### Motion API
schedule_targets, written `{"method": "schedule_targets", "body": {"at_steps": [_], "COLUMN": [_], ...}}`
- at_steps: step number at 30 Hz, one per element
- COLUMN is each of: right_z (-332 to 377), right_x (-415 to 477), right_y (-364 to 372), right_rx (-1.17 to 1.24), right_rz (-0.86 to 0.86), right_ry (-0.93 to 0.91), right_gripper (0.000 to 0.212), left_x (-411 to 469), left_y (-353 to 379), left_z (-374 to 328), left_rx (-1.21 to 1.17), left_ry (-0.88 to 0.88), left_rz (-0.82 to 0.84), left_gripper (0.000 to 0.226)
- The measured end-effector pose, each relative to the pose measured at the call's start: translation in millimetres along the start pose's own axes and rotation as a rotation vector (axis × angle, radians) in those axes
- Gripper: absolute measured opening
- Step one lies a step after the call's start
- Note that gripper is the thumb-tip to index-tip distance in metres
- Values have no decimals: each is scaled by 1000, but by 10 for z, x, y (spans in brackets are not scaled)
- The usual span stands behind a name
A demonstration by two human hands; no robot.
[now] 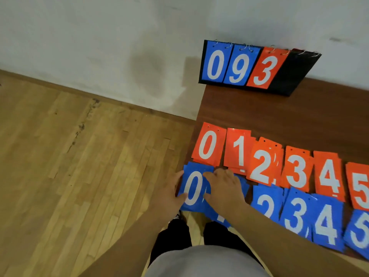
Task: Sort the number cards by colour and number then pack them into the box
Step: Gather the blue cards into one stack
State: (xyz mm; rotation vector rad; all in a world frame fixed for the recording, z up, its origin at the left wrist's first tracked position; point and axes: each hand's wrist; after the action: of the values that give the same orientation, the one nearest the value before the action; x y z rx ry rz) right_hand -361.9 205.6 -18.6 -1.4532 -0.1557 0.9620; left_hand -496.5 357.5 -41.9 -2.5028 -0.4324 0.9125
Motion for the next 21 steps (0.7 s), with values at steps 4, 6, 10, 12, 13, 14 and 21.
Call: {"method": "schedule_targets", "body": {"at_steps": [4, 6, 10, 12, 13, 14, 21], "right_z": [202, 280, 467, 571, 611, 646, 702], "right_x": [8, 8, 19, 39, 49, 54, -75], "right_y": [99, 118, 138, 154, 167, 171, 106], "right_rx": [58, 101, 144, 176, 189, 201, 629], "right_rz": [-26, -39, -44, -52, -51, -46, -139], "right_ry": [120, 164, 199, 191, 179, 165, 218], "right_gripper": [62, 64, 64, 61, 59, 57, 46], "left_x": [132, 154, 198, 232, 238, 239, 88], "left_y": [-45, -79, -162, -217, -251, -283, -468], "left_z": [160, 194, 237, 246, 247, 256, 171], "left_rx": [-65, -94, -136, -160, -169, -177, -431], "left_ry": [-12, -27, -64, -85, -95, -110, -188], "left_rz": [62, 71, 67, 66, 64, 59, 15], "left_gripper": [63, 59, 55, 55, 54, 52, 49]}}
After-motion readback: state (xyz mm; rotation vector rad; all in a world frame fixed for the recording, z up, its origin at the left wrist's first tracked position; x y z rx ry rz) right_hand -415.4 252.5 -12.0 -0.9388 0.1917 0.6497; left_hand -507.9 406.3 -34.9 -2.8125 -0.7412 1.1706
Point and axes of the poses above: each hand's wrist, its own x-axis towards the middle knuckle, its own y-axis out of the palm, z = x × y, and after that the axes turned 3 degrees about -z, right-handed
